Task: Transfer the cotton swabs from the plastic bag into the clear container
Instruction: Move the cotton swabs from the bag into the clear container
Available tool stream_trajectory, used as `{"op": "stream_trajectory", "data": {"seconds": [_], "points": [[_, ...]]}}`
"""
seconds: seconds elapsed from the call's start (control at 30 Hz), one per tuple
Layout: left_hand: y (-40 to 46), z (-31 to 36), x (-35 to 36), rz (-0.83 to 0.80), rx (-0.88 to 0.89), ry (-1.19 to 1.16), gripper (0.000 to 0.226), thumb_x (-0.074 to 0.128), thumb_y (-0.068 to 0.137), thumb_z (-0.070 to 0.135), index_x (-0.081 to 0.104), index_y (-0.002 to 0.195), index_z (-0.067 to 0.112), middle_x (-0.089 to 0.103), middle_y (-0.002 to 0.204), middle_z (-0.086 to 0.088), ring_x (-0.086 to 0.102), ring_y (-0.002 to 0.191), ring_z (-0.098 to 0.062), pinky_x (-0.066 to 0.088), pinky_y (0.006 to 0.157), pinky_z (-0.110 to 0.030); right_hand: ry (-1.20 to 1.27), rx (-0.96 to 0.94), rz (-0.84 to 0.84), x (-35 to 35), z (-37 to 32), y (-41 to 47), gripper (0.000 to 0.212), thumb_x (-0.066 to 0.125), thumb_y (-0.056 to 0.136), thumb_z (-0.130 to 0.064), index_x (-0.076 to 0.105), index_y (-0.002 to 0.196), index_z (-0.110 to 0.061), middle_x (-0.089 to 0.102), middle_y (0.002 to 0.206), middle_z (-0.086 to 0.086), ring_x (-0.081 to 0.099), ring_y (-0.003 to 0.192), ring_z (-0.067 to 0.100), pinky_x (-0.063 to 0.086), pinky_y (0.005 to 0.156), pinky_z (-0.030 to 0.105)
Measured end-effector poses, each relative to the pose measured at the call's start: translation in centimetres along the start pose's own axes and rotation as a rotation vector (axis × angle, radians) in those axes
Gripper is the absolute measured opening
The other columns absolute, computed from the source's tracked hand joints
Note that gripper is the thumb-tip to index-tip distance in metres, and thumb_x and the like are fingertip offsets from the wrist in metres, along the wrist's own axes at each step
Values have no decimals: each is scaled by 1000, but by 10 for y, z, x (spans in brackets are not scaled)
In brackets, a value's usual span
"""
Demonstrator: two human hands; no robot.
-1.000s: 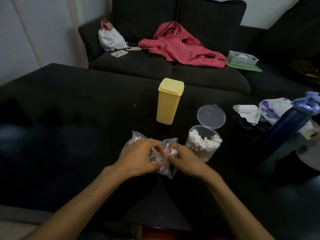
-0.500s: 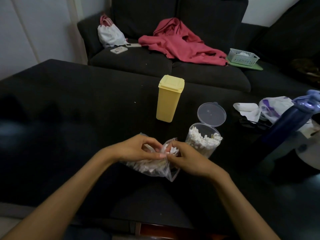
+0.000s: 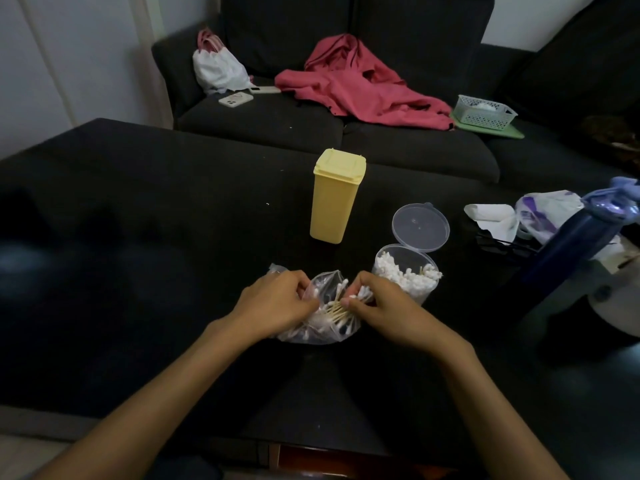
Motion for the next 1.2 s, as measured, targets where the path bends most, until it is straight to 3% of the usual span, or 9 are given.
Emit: {"op": "stream_trajectory", "data": {"seconds": [0.13,0.33,0.47,0.67,0.87,1.07,1.2], "points": [[-3,1,-1,70,-8,34,17,57,89,38,53,105,32,59,92,12,57,80,1,47,66,-22,72,-10,66,-6,0,-2,4,52,94,-20,54,91,-22,65,95,-4,65,86,1,54,72,19],[-6,0,-4,204,-27,85,28,58,88,40,54,114,29,58,98,13,49,72,3,34,55,-16,112,-54,132,-15,-1,-8,5,53,94,-21,56,95,-17,67,93,-2,65,84,0,53,71,19],[-6,0,-6,273,-26,157,48,59,87,44,44,130,29,63,103,12,52,83,0,35,58,-19,157,-77,155,-18,-1,-9,7,53,94,-19,57,97,-15,67,93,0,65,80,0,48,63,13],[-8,2,-6,276,29,151,59,62,84,46,38,136,30,56,99,14,47,86,1,40,72,-23,204,-67,161,-21,-1,-9,6,53,94,-20,57,97,-17,67,95,0,66,83,2,51,66,16],[-9,6,-3,245,79,139,54,60,86,46,40,133,30,57,92,12,48,72,6,33,57,-14,267,-68,139,-26,-5,-10,9,52,94,-19,57,99,-14,67,94,1,66,84,3,53,70,15],[-9,7,0,223,86,113,48,58,86,47,43,129,31,56,89,11,52,75,5,36,60,-13,232,-61,177,-39,-8,-13,7,53,93,-20,58,95,-16,63,82,-4,59,64,-4,46,57,11],[-8,7,5,219,95,116,51,57,86,50,41,131,31,53,87,14,51,76,6,32,60,-10,294,-23,289,-67,-1,-21,7,56,92,-22,60,90,-16,58,68,0,53,55,2,42,54,17]]}}
Point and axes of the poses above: each hand's wrist, its own y-axis towards the middle knuckle, its own x-axis out of the palm, z = x × y, the point moved 2 cm from there along y, towards the middle knuckle
